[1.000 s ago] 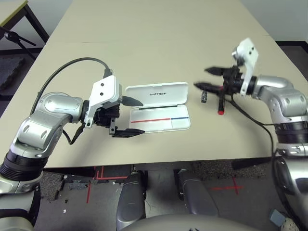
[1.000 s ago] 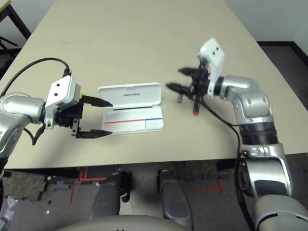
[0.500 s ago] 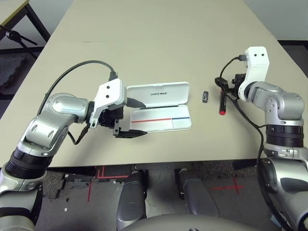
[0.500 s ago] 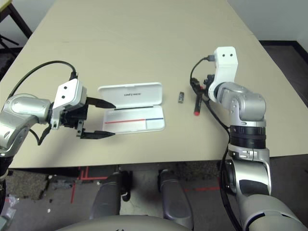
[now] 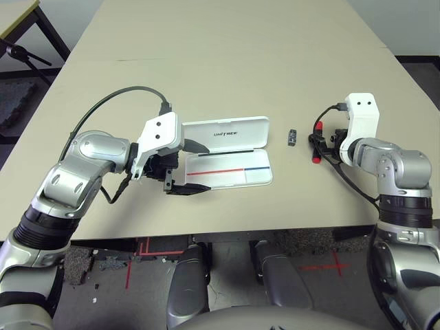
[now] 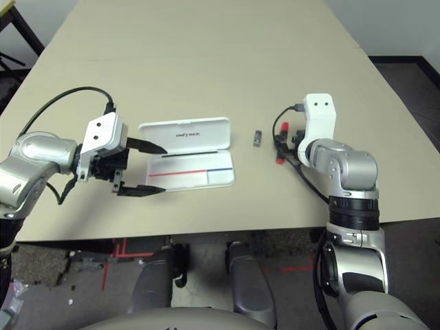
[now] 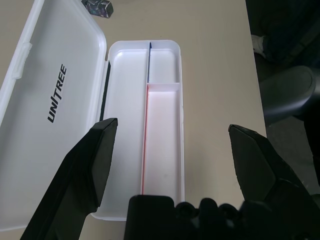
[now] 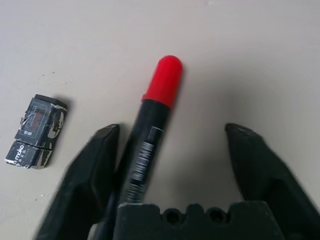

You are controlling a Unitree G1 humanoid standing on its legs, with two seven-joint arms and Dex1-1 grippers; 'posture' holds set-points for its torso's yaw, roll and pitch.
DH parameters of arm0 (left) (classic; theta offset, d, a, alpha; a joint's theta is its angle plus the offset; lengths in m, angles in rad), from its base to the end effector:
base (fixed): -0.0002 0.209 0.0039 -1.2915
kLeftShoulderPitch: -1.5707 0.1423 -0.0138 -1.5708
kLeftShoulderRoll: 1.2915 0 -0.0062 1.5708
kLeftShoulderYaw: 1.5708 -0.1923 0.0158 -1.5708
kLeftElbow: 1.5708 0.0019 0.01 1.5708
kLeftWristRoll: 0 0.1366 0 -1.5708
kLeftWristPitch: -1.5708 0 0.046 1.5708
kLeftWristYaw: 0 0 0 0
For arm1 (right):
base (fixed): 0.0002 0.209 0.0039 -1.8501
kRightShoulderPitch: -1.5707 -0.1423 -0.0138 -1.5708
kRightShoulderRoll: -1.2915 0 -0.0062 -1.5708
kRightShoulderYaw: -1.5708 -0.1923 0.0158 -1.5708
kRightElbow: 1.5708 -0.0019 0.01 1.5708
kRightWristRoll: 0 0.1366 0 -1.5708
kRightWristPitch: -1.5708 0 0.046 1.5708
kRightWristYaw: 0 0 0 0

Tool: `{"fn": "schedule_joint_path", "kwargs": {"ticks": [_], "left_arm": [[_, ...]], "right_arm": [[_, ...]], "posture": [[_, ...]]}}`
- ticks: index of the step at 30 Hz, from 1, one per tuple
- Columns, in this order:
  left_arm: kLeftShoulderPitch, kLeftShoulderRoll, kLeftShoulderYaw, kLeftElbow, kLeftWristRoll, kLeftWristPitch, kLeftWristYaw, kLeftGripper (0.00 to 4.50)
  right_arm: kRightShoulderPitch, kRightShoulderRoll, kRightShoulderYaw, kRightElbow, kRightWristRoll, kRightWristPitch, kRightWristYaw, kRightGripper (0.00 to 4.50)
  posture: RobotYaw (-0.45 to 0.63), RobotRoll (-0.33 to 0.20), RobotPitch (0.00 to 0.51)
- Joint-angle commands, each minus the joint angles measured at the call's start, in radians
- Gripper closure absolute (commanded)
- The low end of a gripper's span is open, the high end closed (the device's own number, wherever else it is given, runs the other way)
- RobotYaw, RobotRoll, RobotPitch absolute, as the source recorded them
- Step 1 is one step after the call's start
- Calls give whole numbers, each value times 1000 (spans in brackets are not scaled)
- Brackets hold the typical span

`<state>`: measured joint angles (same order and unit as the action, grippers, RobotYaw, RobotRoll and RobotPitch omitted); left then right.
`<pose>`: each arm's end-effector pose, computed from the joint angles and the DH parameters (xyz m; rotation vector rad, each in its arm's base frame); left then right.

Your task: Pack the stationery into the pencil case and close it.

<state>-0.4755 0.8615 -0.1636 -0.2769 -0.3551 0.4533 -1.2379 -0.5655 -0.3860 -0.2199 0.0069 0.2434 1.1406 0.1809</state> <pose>0.2537 0.2212 0.2029 0.6226 0.2113 -1.3756 0.2819 -0.2296 0.1471 0.0326 0.5270 0.0617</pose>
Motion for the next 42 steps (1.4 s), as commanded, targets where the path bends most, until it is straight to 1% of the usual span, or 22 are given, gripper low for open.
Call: {"fn": "schedule_joint_path", "kwargs": {"ticks": [1,2,4,7,8,11,13,15,17,21,23,26,28,31,34,38,42], "left_arm": [[1,8,-5,-6,9,-5,-5,0],[1,8,-4,-7,10,-4,-4,0],[4,9,-4,-8,11,-3,-3,0],[7,8,-5,-9,13,-4,-1,0],[8,8,-5,-9,13,-4,-2,0],[19,14,0,-10,10,-12,-8,0],[24,23,9,-3,7,-21,-17,0],[23,33,16,8,7,-33,-26,0],[20,42,21,17,7,-41,-33,0],[33,66,38,11,5,-47,-39,0],[58,84,53,-15,-5,-41,-38,0],[101,110,81,-61,-18,-30,-33,0],[124,123,102,-96,-31,-16,-26,0],[92,118,93,-83,-26,-1,-23,0],[74,117,86,-73,-20,6,-23,0],[60,116,79,-63,-12,11,-20,0],[56,117,76,-60,-6,13,-17,0]], "right_arm": [[-4,7,-6,38,12,21,7,1711],[-13,6,-10,44,14,25,9,2036],[-28,0,-18,58,17,28,12,2877],[-54,-11,-29,80,21,31,17,3940],[-64,-17,-30,86,22,34,21,3999],[-83,-48,-15,101,22,23,52,3999],[-94,-90,14,107,23,6,100,3999],[-100,-157,73,109,26,-45,199,3999],[-95,-241,152,95,27,-137,345,3999],[-97,-372,259,59,35,-287,597,3999],[-108,-417,293,46,35,-336,692,3999],[-138,-457,345,41,25,-400,809,3999],[-159,-474,379,39,19,-451,889,3999],[-197,-489,446,32,-1,-519,1003,3999],[-245,-480,494,36,-16,-566,1093,3999],[-307,-445,547,46,-34,-605,1173,3999],[-344,-376,591,45,-50,-608,1200,3999]], "posture": [[-91,0,181],[-91,0,181],[-85,0,178],[-85,0,178],[-85,0,178],[-86,0,172],[-85,0,164],[-84,0,157],[-78,0,148],[-73,0,152],[-71,0,150],[-61,0,145],[-55,0,141],[-52,0,142],[-45,0,140],[-33,0,138],[-21,0,137]]}}
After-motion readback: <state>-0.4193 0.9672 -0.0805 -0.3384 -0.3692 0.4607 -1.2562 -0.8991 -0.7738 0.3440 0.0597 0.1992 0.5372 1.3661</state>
